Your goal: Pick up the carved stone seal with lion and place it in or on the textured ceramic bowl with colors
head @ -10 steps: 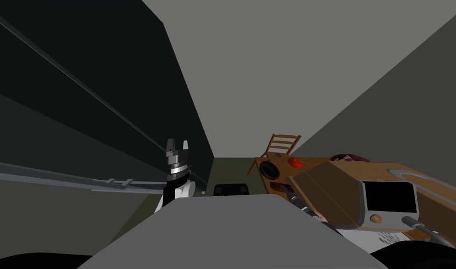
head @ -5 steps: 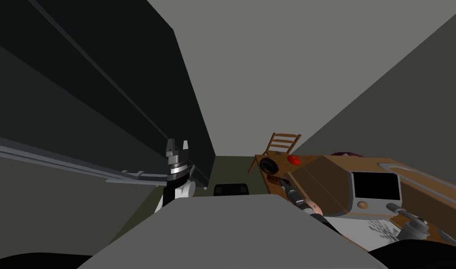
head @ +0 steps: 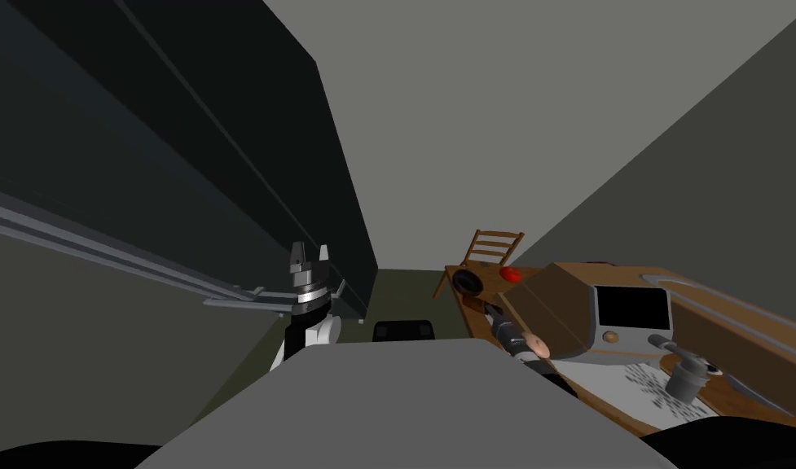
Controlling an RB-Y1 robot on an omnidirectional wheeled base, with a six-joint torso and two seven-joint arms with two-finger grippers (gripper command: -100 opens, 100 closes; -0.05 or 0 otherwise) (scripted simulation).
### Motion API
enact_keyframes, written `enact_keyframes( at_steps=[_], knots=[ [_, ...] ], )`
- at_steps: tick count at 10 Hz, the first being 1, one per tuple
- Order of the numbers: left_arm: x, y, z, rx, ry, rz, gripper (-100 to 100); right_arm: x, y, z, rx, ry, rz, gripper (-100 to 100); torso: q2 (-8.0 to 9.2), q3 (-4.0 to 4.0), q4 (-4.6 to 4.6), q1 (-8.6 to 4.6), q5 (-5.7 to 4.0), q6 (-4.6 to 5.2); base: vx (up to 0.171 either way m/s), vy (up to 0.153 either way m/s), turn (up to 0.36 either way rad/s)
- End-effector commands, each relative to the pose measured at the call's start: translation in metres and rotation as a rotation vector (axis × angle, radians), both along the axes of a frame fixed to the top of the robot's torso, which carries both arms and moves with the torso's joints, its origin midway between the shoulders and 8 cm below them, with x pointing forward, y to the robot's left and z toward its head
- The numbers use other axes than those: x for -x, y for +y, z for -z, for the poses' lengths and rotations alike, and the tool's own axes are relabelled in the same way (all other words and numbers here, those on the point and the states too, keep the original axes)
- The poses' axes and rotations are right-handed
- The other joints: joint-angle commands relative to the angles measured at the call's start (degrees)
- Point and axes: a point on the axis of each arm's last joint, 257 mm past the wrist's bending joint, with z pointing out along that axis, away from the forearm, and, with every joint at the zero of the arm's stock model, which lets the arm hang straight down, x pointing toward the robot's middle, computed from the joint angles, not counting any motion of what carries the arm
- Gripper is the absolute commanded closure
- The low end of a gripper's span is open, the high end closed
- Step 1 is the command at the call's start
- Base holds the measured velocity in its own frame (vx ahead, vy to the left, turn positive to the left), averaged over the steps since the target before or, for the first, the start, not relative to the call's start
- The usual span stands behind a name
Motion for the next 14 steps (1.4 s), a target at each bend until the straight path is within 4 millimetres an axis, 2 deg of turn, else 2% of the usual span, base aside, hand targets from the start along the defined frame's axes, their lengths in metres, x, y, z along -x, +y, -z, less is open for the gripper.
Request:
enact_keyframes(
  at_steps=[1, 2, 3, 4, 5, 6, 7, 9, 10, 11, 12, 13, 14],
  knots=[
    [0.000, 0.000, 0.000, 0.000, 0.000, 0.000, 0, -0.008, -0.001, -0.005, -0.087, -0.033, 0.040, 100, 0.00, 0.00, 0.00, 0.00, 0.00, 0.00, -0.119, 0.042, 0.026],
    [0.000, 0.000, 0.000, 0.000, 0.000, 0.000, 0, -0.008, -0.002, -0.006, -0.093, -0.035, 0.046, 100, -0.03, 0.00, 0.00, 0.02, 0.04, 0.04, -0.040, 0.021, -0.010],
    [0.000, 0.000, 0.000, 0.000, 0.000, 0.000, 0, -0.022, 0.004, -0.009, -0.184, -0.080, 0.072, 100, -0.23, -0.12, -0.04, -0.04, 0.04, 0.04, -0.073, 0.021, 0.042],
    [0.000, 0.000, 0.000, 0.000, 0.000, 0.000, 0, -0.022, 0.000, -0.010, -0.215, -0.087, 0.094, 100, -0.24, -0.13, -0.04, -0.04, 0.01, -0.02, -0.082, 0.020, 0.036],
    [0.000, 0.000, 0.000, 0.000, 0.000, 0.000, 0, -0.037, 0.007, -0.013, -0.291, -0.128, 0.108, 100, -0.22, -0.12, -0.05, -0.05, 0.04, 0.02, -0.105, 0.015, 0.029],
    [0.000, 0.000, 0.000, 0.000, 0.000, 0.000, 0, -0.036, 0.003, -0.014, -0.336, -0.136, 0.134, 100, -0.15, -0.08, -0.03, -0.06, 0.02, 0.00, -0.096, 0.006, 0.027],
    [0.000, 0.000, 0.000, 0.000, 0.000, 0.000, 0, -0.051, 0.010, -0.017, -0.406, -0.174, 0.143, 100, -0.14, -0.08, -0.05, -0.11, 0.02, 0.04, -0.119, 0.018, 0.032],
    [0.000, 0.000, 0.000, 0.000, 0.000, 0.000, 0, -0.050, 0.004, -0.017, -0.462, -0.184, 0.176, 100, -0.13, -0.07, -0.05, -0.06, 0.02, 0.04, -0.065, 0.020, 0.008],
    [0.000, 0.000, 0.000, 0.000, 0.000, 0.000, 0, -0.065, 0.010, -0.019, -0.551, -0.221, 0.191, 100, -0.30, -0.17, -0.08, -0.11, 0.02, 0.03, -0.050, 0.006, 0.021],
    [0.000, 0.000, 0.000, 0.000, 0.000, 0.000, 0, -0.064, 0.007, -0.019, -0.583, -0.227, 0.210, 100, -0.34, -0.20, -0.09, -0.12, 0.01, -0.02, -0.056, 0.010, 0.032],
    [0.000, 0.000, 0.000, 0.000, 0.000, 0.000, 0, -0.077, 0.014, -0.020, -0.660, -0.256, 0.219, 100, -0.34, -0.20, -0.10, -0.11, 0.03, 0.00, -0.074, 0.015, 0.023],
    [0.000, 0.000, 0.000, 0.000, 0.000, 0.000, 0, -0.078, 0.010, -0.021, -0.703, -0.266, 0.239, 100, -0.31, -0.19, -0.09, -0.07, 0.01, -0.04, -0.071, 0.016, 0.024],
    [0.000, 0.000, 0.000, 0.000, 0.000, 0.000, 0, -0.092, 0.018, -0.022, -0.771, -0.292, 0.241, 100, -0.30, -0.18, -0.10, -0.08, 0.03, 0.00, -0.078, 0.010, 0.016]
  ],
)
